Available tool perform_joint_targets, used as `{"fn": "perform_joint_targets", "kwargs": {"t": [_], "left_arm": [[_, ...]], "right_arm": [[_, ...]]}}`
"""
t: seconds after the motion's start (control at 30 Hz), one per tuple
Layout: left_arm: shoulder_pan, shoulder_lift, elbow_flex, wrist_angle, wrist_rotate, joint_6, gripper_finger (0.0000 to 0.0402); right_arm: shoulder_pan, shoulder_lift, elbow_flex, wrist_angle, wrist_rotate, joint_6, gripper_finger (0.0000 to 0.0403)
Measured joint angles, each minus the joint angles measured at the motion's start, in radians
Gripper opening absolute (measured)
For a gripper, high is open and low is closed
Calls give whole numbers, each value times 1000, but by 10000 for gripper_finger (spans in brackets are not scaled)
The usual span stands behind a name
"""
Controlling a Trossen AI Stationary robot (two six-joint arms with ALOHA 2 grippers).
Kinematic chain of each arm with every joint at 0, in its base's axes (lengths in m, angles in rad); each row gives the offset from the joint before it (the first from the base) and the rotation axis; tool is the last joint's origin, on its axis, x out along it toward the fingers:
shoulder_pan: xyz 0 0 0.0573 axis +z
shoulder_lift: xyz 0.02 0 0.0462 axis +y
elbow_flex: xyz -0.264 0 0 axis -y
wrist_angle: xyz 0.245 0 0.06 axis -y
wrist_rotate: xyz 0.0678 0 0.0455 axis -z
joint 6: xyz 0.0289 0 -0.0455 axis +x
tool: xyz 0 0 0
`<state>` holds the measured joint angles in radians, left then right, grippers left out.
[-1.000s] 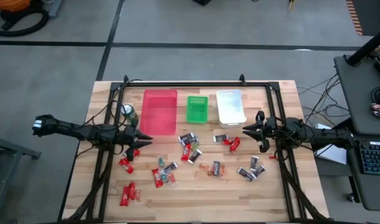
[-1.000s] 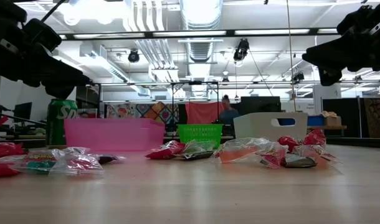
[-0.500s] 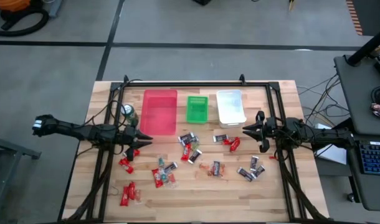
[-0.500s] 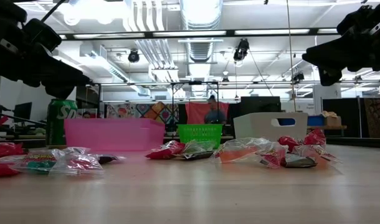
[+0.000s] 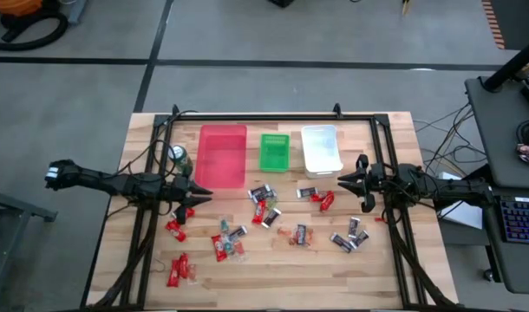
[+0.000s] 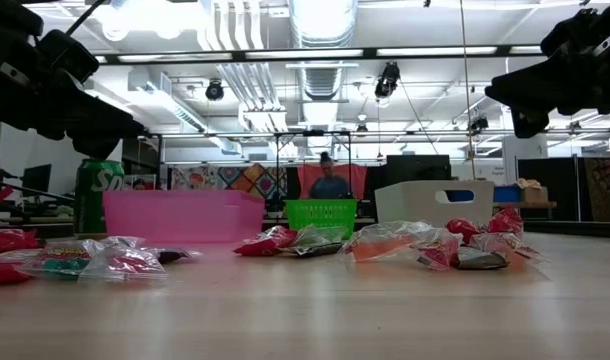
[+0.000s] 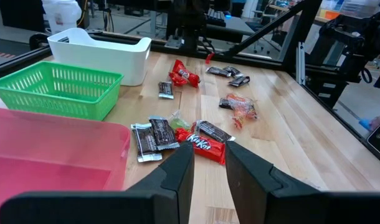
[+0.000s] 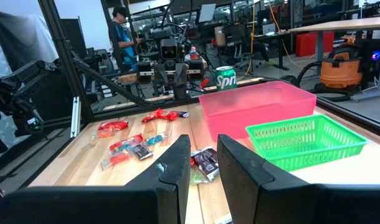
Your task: Sort candy
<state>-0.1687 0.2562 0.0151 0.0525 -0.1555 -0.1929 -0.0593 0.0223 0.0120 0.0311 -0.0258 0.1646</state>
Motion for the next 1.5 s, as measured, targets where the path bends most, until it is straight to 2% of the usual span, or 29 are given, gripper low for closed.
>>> {"fn": "perform_joint_targets", "kwargs": {"t": [0.4, 0.57, 0.67, 0.7, 0.77, 0.87, 0.97, 1.07, 1.13, 1.23, 1.3, 1.4, 1.5], "left_arm": [[0, 0, 0, 0, -2, 21, 75], [0, 0, 0, 0, -5, 276, 75], [0, 0, 0, 8, -4, 383, 75], [0, 0, -1, 38, 2, 362, 75], [-2, 2, -1, 167, 10, 210, 75], [-1, 4, 0, 410, -11, -138, 75], [0, 9, 0, 608, -116, -191, 75], [0, 7, 1, 749, -167, -170, 75], [0, 8, 1, 780, -167, -148, 75], [-1, 32, 1, 765, -114, -179, 75], [-11, 93, 0, 745, -101, -225, 75], [-21, 227, 22, 764, -146, -295, 75], [-21, 338, 101, 684, -85, -370, 75]], "right_arm": [[0, 0, 0, 0, 0, 0, 73], [0, 0, 0, 5, 0, 0, 73], [0, 0, 0, 4, -1, 221, 73], [0, 0, 0, 7, 3, 311, 73], [-3, 0, 0, 24, 58, 403, 73], [-4, 5, 0, 22, 104, 454, 73], [-5, 22, 0, 25, 105, 494, 73], [-13, 42, 3, 19, 106, 515, 73], [-16, 62, 9, 13, 106, 518, 73], [-19, 87, 21, 20, 106, 532, 73], [-20, 106, 24, 19, 107, 531, 73], [-20, 123, 25, 21, 123, 531, 73], [-20, 135, 26, 22, 182, 531, 73]]}}
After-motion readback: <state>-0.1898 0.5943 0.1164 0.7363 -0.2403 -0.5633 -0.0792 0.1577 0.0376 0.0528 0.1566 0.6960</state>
